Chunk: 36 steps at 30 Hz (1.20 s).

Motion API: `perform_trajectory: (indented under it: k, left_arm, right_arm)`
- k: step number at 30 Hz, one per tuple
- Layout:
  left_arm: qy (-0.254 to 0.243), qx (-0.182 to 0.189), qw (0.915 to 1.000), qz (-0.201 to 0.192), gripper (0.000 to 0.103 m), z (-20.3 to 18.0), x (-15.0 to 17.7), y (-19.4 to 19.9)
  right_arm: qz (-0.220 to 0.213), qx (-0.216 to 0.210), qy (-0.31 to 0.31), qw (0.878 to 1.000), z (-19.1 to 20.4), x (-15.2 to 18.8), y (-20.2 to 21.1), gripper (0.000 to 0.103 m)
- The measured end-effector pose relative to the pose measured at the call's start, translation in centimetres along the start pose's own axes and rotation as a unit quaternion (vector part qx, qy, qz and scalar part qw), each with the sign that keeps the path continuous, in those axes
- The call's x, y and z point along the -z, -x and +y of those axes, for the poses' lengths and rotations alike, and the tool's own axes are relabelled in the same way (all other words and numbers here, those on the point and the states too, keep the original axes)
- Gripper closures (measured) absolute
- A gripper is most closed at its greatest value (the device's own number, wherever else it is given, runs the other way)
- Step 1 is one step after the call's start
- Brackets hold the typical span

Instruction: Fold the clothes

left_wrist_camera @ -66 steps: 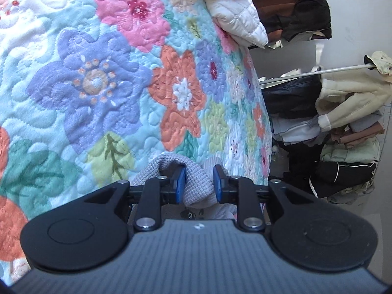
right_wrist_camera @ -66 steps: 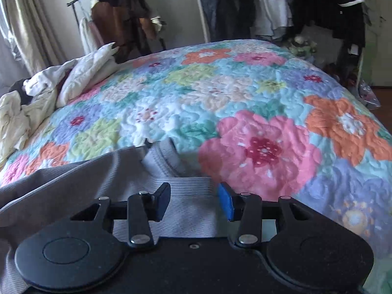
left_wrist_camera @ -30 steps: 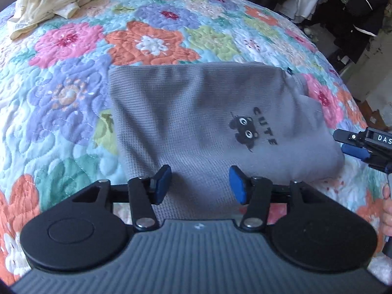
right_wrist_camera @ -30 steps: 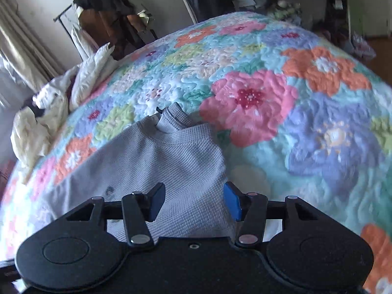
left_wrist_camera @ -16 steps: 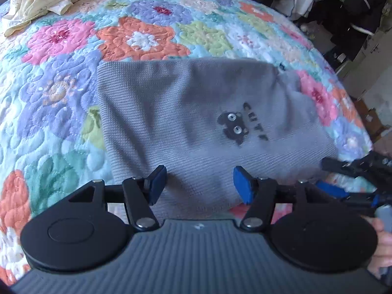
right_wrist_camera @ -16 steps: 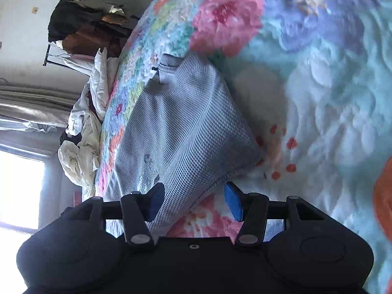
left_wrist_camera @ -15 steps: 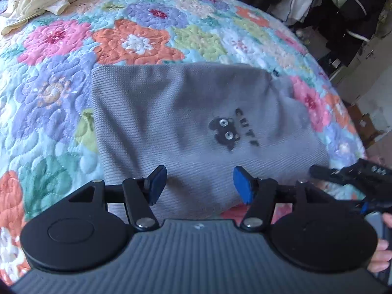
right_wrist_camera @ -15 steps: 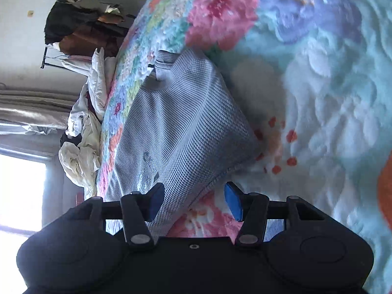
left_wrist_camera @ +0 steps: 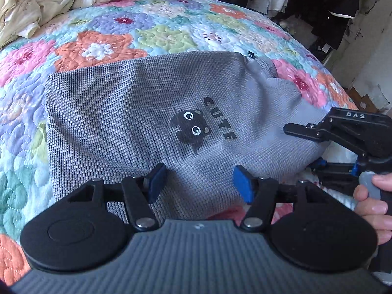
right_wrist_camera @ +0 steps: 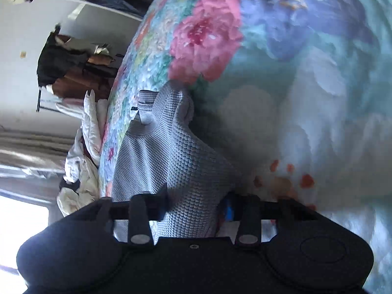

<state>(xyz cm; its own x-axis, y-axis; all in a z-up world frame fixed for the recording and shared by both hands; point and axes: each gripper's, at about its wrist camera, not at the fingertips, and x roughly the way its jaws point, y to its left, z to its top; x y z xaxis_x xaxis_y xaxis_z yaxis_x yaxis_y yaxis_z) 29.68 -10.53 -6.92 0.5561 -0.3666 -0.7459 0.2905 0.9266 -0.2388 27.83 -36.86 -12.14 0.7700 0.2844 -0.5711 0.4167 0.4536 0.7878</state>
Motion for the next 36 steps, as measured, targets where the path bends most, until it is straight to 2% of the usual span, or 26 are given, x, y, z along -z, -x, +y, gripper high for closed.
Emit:
perform_trajectory:
  k: [3, 5, 7, 10, 16, 22, 25, 27, 28, 32, 36]
  left_arm:
    - [0.002, -0.001, 1.0, 0.002, 0.043, 0.0, -0.1, -0.1]
    - [0.001, 0.0, 1.0, -0.001, 0.043, 0.1, 0.1, -0.2]
    - [0.0, 0.001, 1.0, -0.005, 0.043, 0.1, 0.3, -0.2]
    - [0.0, 0.004, 1.0, -0.006, 0.043, 0.3, 0.4, -0.1]
    - [-0.015, 0.007, 0.9998, 0.006, 0.045, 0.3, 0.1, 0.1]
    - [0.003, 0.04, 0.9992, 0.01, 0.045, 2.0, -0.5, 2.6]
    - [0.054, 0.064, 0.9964, 0.013, 0.044, 4.5, -0.2, 3.9]
    - [0.089, 0.077, 0.993, 0.013, 0.044, 6.3, 0.1, 4.7]
    - [0.091, 0.066, 0.9936, 0.01, 0.045, 6.7, 0.3, 5.3]
    - [0.081, 0.023, 0.9962, -0.019, 0.045, 8.0, 1.4, 7.7]
    - [0.095, 0.031, 0.9944, -0.036, 0.044, 9.1, 2.2, 9.3]
  right_arm:
    - [-0.013, -0.025, 0.029, 0.999, 1.2, -0.5, -0.3, 0.074]
    - [-0.02, -0.048, 0.084, 0.995, 2.8, -0.2, 0.0, 0.075]
    - [-0.025, -0.069, 0.155, 0.985, 5.0, 0.3, 0.4, 0.076]
    - [-0.014, -0.112, 0.248, 0.962, 8.1, 1.8, 0.6, 0.076]
    - [-0.001, -0.139, 0.303, 0.943, 9.0, 3.1, 1.1, 0.076]
    - [0.013, -0.166, 0.358, 0.919, 9.9, 4.5, 1.4, 0.076]
    - [0.027, -0.166, 0.416, 0.894, 11.0, 6.3, 1.0, 0.076]
    - [0.039, -0.159, 0.468, 0.868, 11.9, 7.9, 0.6, 0.076]
    - [0.046, -0.154, 0.495, 0.854, 12.4, 8.8, 0.4, 0.076]
    - [0.094, -0.141, 0.564, 0.808, 13.2, 11.4, -0.6, 0.076]
    - [0.098, -0.121, 0.602, 0.783, 13.1, 12.9, -0.4, 0.075]
